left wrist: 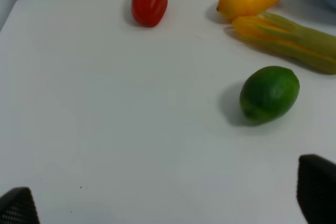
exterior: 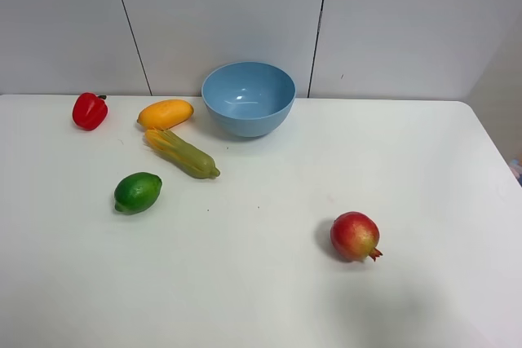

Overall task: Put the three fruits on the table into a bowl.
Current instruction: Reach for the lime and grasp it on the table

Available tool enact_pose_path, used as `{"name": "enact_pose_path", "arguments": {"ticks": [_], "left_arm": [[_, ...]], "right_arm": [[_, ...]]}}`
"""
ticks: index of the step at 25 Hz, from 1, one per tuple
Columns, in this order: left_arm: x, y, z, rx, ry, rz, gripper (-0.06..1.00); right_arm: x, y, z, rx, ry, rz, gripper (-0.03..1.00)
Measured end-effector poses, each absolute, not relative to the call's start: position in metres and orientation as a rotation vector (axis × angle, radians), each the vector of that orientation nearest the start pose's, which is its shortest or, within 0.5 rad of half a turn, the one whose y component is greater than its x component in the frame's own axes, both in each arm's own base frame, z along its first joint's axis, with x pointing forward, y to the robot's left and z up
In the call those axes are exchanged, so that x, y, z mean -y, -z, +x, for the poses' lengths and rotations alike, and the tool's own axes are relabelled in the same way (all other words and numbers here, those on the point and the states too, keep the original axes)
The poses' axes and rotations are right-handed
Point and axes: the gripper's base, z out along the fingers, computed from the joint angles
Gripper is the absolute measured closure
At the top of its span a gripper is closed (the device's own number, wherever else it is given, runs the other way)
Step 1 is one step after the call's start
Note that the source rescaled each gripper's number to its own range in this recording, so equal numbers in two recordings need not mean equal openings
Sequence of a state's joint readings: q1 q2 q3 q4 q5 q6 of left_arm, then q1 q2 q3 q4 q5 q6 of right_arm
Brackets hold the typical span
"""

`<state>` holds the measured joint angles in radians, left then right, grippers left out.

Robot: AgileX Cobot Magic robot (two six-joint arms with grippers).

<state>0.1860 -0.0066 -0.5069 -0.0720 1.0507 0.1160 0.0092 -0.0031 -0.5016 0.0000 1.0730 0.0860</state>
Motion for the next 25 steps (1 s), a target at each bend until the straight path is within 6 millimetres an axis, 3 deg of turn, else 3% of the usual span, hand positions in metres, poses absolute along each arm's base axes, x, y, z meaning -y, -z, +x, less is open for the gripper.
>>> {"name": "enact_pose_path", "arguments": {"ticks": [25], "left_arm": [[0.0068, -0.2801, -0.0053, -2.019, -0.106, -0.067, -0.06]], "right_arm": [[0.0001, -0.2767, -0.0061, -2.051, -0.059, 0.079, -0.03]]}}
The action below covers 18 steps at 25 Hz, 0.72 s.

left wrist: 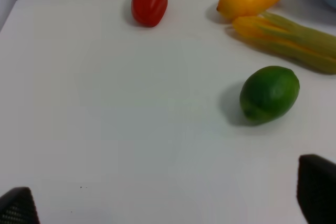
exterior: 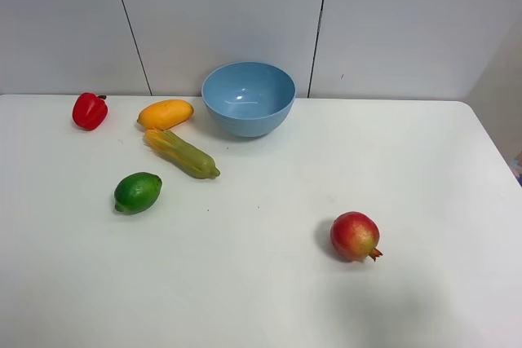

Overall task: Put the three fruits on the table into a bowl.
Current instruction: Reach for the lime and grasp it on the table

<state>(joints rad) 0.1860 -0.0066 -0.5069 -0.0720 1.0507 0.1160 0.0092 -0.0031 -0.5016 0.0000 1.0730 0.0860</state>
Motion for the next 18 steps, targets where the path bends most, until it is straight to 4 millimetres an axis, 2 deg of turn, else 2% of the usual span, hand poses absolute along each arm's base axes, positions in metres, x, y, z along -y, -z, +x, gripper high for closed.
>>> {"name": "enact_pose_path", "arguments": {"ticks": [4, 7, 13, 18], "left_arm": [[0.007, -0.28, -0.005, -2.024, -0.106, -0.067, -0.06], [0.005, -0.28, 0.006, -2.093, -0.097, -0.05, -0.06], [0.002, -0.282, 0.053, -2.348, -0.058, 0.145, -0.06], [-0.003, -0.293, 0.104, -2.481, -0.004, 0.287, -0.06]], "right_arm": [[0.0, -0.277, -0.006, -2.051, -0.059, 0.079, -0.03], [0.0, -0.277, -0.006, -2.051, -0.059, 0.079, -0.03], [0.0, -0.277, -0.006, -2.051, -0.059, 0.079, -0.03], [0.0, -0.277, -0.006, -2.051, -0.059, 0.079, -0.03]]}}
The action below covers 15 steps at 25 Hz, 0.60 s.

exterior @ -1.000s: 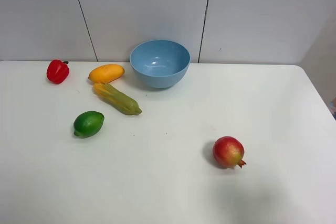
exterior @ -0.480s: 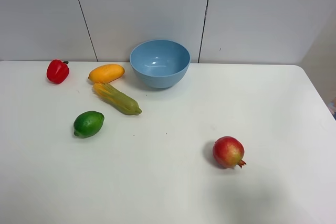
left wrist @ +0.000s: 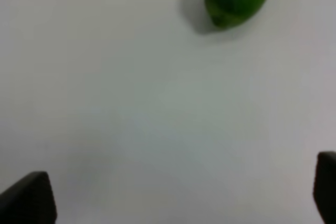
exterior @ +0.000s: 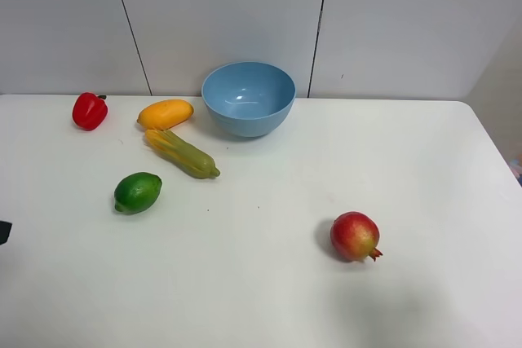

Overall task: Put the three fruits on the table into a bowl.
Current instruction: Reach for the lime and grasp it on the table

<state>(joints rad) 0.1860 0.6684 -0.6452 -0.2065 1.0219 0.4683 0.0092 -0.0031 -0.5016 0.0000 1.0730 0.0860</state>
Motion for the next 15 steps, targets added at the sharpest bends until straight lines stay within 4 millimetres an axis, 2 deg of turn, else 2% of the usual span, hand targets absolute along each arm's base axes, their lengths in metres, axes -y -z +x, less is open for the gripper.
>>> {"name": "enact_pose_path", "arguments": {"ticks": [4, 7, 15], "left_arm": [[-0.01, -0.294, 0.145, -2.572, 0.024, 0.363, -0.06], [-0.003, -0.29, 0.173, -2.596, 0.051, 0.474, -0.06], [0.054, -0.272, 0.239, -2.611, 0.156, 0.833, -0.06]], "right_arm": [[0.0, -0.277, -0.006, -2.051, -0.059, 0.079, -0.03], [0.0, -0.277, -0.006, -2.051, -0.059, 0.079, -0.03], [0.0, -0.277, -0.006, -2.051, -0.059, 0.079, -0.03]]}}
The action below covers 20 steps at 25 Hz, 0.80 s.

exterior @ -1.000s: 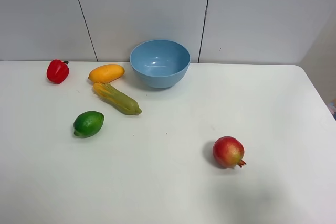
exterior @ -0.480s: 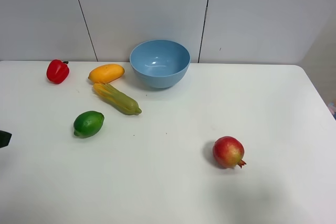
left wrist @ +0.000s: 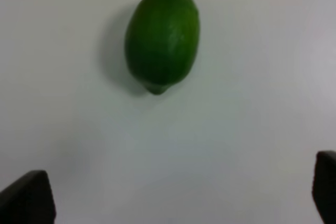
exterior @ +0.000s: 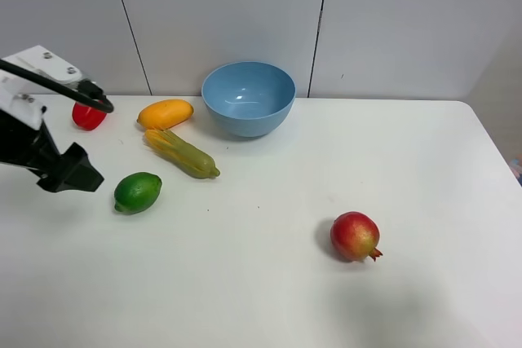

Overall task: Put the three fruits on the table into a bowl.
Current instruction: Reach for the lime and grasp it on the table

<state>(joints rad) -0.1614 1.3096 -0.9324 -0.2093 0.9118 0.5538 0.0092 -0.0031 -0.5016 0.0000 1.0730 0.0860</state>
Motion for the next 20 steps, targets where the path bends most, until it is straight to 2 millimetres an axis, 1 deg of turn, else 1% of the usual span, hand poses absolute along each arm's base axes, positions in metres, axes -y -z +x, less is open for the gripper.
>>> {"name": "enact_pose_path", "arguments": {"ticks": [3, 6, 10, 15, 20], "left_arm": [[0.069, -0.26, 0.256, -2.638, 0.179, 0.897, -0.06], [0.075, -0.244, 0.272, -2.662, 0.179, 0.911, -0.06], [0.087, -0.219, 0.287, -2.672, 0.176, 0.963, -0.06], [0.09, -0.185, 0.303, -2.708, 0.148, 0.978, -0.06], [0.09, -0.16, 0.315, -2.698, 0.093, 0.998, -0.06]], "right_arm": [[0.0, -0.277, -0.006, -2.051, -0.059, 0.079, -0.03], [0.0, -0.277, -0.006, -2.051, -0.059, 0.079, -0.03], [0.0, -0.277, -0.006, -2.051, -0.059, 0.079, -0.03], [0.0, -0.277, -0.006, -2.051, -0.059, 0.079, -0.03], [0.0, -0.277, -0.006, -2.051, -0.059, 0.079, -0.03]]}}
